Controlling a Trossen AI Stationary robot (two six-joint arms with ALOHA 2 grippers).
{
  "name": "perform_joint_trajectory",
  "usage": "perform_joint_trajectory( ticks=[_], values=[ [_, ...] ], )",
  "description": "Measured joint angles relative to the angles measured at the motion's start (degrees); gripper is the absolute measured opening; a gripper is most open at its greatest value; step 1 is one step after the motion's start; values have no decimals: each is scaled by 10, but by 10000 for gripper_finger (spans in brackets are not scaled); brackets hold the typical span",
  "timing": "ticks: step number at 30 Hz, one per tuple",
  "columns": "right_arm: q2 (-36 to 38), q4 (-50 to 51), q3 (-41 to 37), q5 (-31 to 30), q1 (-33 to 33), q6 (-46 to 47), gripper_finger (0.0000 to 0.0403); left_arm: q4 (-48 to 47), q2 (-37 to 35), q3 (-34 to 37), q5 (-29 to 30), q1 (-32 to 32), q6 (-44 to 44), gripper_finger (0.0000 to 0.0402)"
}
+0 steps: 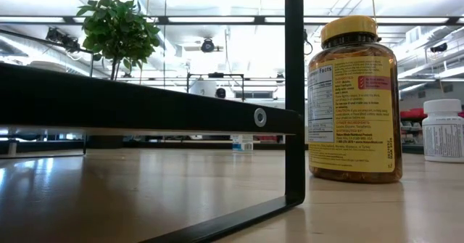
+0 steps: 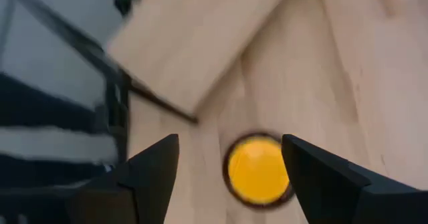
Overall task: Pick and place medicine bottles onto shelf by color
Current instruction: Put the yellow pill bottle on the shelf
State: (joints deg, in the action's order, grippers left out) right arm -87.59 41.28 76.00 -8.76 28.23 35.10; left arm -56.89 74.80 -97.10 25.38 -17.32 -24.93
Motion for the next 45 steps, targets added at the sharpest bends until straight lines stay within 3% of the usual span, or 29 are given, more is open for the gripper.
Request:
perform_joint_trajectory(
  ticks=[4,14,18,26,31,34,45],
  values=[
    [-40,14,-3,-4,17,-1,295,9,-1,0,-73,23,17,222],
    [-70,21,-3,-73,11,82,306,-31,-2,6,-88,8,61,173],
    [-70,23,-3,-72,12,97,306,15,-15,67,-92,5,62,175],
    [-84,29,-2,-72,12,84,306,173,-58,221,-155,4,13,196],
    [-86,28,-2,-65,12,84,306,271,-83,279,-154,4,-22,209],
    [-86,41,-2,-72,12,82,306,313,-90,295,-154,4,-30,213],
    [-83,11,-45,-50,19,90,289,328,-90,298,-154,3,-37,195]
  ],
)
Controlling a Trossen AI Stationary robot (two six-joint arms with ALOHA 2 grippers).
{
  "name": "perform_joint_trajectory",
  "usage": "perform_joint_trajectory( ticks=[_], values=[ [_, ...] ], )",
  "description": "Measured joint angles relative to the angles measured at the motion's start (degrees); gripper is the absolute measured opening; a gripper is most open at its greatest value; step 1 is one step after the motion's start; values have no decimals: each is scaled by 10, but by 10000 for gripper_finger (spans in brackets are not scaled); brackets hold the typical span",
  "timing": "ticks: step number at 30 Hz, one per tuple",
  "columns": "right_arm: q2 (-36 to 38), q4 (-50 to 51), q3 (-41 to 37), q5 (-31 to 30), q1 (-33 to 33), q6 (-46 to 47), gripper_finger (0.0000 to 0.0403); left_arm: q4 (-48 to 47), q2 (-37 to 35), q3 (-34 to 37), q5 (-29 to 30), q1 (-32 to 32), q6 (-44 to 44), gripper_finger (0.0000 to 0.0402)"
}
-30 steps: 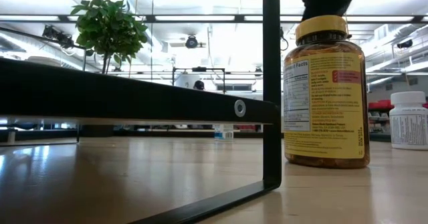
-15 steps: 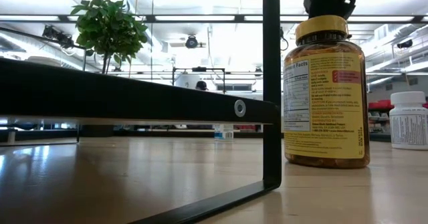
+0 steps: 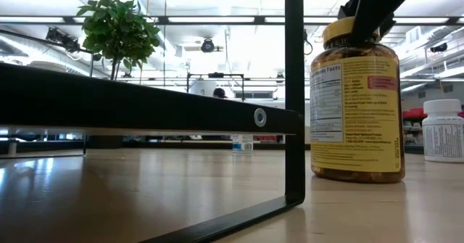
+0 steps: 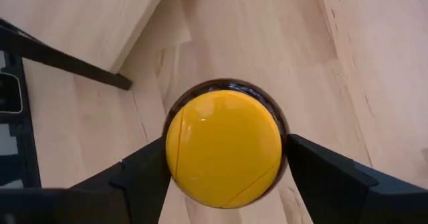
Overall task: Pick and place medicine bottles onto shelf by color
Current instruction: Put the yellow pill bottle on the shelf
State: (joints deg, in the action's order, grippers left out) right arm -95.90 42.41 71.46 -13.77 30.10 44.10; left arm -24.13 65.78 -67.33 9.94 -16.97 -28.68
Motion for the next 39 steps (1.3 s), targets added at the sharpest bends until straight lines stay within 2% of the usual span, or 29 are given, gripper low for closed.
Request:
perform_joint_trajectory(
  ticks=[6,12,19,24,30,34,39],
  values=[
    [-2,5,11,-27,0,0,270,0,0,0,1,-14,-11,188],
    [-3,9,33,-33,-10,-20,227,-2,-1,0,0,-22,-11,185],
    [-3,7,100,-76,-47,-77,227,-13,-23,0,1,-19,-8,174],
    [-3,-7,139,-70,-87,-112,227,-15,-61,-1,9,4,7,172],
    [-11,-71,165,-59,-125,-180,227,-33,-107,-2,38,38,11,172],
    [-60,-57,216,-30,-139,-234,228,-59,-127,-2,38,47,13,170],
    [-150,-53,334,7,-153,-283,228,-80,-144,-3,38,47,13,160]
  ],
)
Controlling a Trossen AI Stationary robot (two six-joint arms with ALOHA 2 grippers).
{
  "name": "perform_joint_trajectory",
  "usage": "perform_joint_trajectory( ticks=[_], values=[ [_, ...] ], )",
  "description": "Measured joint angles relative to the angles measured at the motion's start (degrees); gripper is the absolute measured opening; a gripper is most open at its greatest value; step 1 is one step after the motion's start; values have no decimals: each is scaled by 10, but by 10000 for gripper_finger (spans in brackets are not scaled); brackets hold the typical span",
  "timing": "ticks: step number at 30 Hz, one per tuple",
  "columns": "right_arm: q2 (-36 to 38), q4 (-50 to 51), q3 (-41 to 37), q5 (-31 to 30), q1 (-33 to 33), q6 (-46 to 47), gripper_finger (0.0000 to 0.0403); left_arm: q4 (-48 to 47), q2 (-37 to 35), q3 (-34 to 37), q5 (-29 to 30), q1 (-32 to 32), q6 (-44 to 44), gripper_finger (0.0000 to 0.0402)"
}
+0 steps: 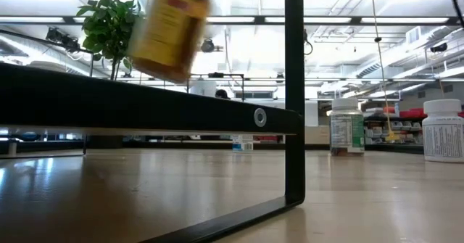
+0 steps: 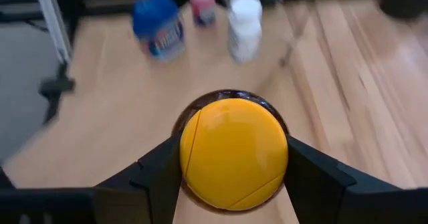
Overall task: Pick and place medicine bottles onto shelf by color
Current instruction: Put the yellow pill bottle on the shelf
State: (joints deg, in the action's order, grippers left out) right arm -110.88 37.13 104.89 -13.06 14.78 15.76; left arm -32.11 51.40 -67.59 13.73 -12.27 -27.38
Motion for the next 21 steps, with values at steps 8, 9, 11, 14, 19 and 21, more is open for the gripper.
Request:
perform_joint_trajectory(
  ticks=[8,9,11,14,19,21],
  values=[
    [-141,39,209,28,-21,-30,229,-14,-22,0,1,0,1,137],
    [-155,38,231,38,-23,-32,229,-14,-26,0,4,0,6,134],
    [-181,51,265,49,-24,-34,229,-18,-33,0,12,0,10,129],
    [-211,77,300,57,-24,-39,230,-26,-43,0,17,0,11,123],
    [-217,71,299,67,-24,-35,230,-56,-49,0,16,-1,5,117],
    [-217,67,299,64,-24,-35,230,-83,-49,0,13,-3,-5,117]
  ],
)
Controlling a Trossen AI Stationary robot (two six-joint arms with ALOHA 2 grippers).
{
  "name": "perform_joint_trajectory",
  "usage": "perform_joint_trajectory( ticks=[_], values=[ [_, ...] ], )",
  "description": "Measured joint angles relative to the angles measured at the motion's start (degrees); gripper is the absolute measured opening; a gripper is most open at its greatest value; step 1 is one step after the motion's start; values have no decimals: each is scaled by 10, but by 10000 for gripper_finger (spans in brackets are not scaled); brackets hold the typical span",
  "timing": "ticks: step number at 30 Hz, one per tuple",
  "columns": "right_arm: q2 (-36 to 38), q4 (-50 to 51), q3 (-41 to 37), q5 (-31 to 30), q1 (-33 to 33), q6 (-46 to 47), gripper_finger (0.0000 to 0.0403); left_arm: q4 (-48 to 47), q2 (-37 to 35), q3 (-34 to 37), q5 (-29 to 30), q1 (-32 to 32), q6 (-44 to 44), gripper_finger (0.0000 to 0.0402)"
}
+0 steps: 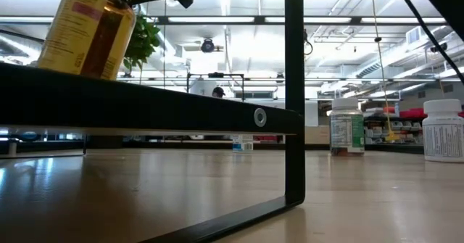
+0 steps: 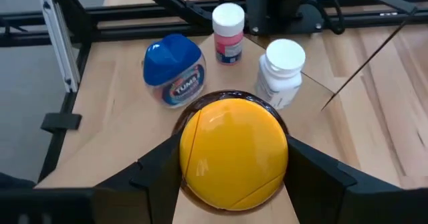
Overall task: Pick and place medicine bottles onto shelf by color
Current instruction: Put the yellow pill bottle on the shelf
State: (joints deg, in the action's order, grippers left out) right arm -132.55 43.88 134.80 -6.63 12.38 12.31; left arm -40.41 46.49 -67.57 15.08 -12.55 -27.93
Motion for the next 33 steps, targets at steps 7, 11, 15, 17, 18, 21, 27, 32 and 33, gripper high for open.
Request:
perform_joint_trajectory(
  ticks=[7,11,15,17,18,21,27,32,33],
  values=[
    [0,-14,0,-2,-9,2,230,-25,0,0,-30,-13,-4,123],
    [0,-14,0,-2,-12,3,230,-28,10,0,-89,-20,-17,120],
    [0,-13,0,-1,-18,4,230,-53,30,0,-149,-32,-34,117],
    [0,-14,0,-1,-20,4,230,-78,35,0,-155,-41,-47,117],
    [0,-14,0,-1,-22,4,230,-96,37,0,-154,-46,-54,117],
    [0,-14,0,-2,-24,8,230,-158,39,0,-154,-59,-72,115],
    [0,-14,0,12,-24,10,230,-253,37,0,-153,-76,-102,108],
    [0,-24,0,39,-25,1,230,-255,38,0,-154,-83,-105,107],
    [0,-24,0,47,-24,-1,230,-255,38,0,-153,-83,-105,107]
  ],
)
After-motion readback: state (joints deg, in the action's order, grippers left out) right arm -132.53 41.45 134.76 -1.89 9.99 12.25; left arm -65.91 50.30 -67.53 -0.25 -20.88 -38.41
